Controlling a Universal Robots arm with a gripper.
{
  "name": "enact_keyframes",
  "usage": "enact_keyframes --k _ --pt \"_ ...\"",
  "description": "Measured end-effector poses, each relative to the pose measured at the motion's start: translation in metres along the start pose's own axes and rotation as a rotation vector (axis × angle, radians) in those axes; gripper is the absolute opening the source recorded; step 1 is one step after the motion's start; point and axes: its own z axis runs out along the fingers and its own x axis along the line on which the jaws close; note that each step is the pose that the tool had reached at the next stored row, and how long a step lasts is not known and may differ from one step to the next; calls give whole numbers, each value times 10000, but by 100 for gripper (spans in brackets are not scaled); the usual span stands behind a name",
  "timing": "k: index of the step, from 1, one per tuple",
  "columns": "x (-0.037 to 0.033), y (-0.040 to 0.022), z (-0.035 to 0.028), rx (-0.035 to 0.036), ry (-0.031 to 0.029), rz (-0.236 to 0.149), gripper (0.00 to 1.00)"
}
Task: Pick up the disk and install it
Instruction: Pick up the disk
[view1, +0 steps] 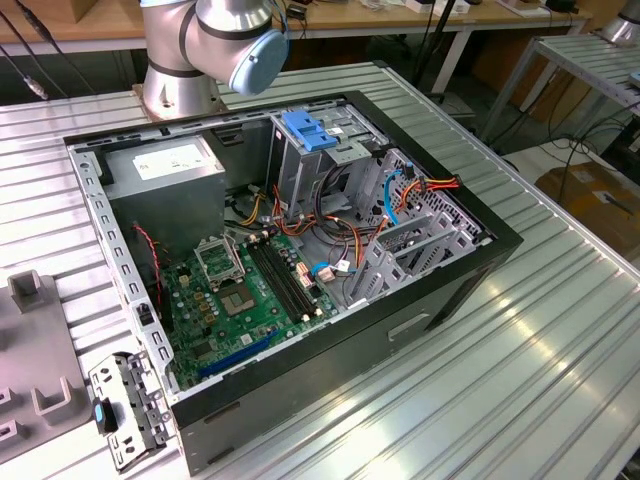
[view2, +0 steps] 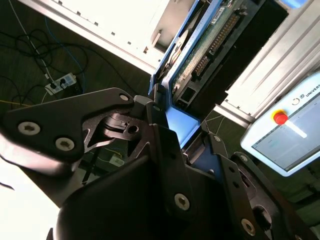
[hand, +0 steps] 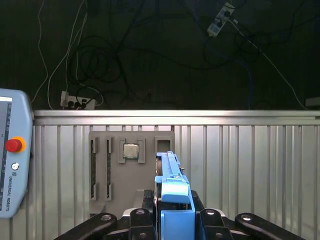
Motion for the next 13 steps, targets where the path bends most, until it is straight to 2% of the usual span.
enact_keyframes --k 3,6,13 --pt "1 -25 0 0 0 -2 37" --pt "0 -77 0 0 0 -1 37" --pt "18 -91 0 0 0 0 37"
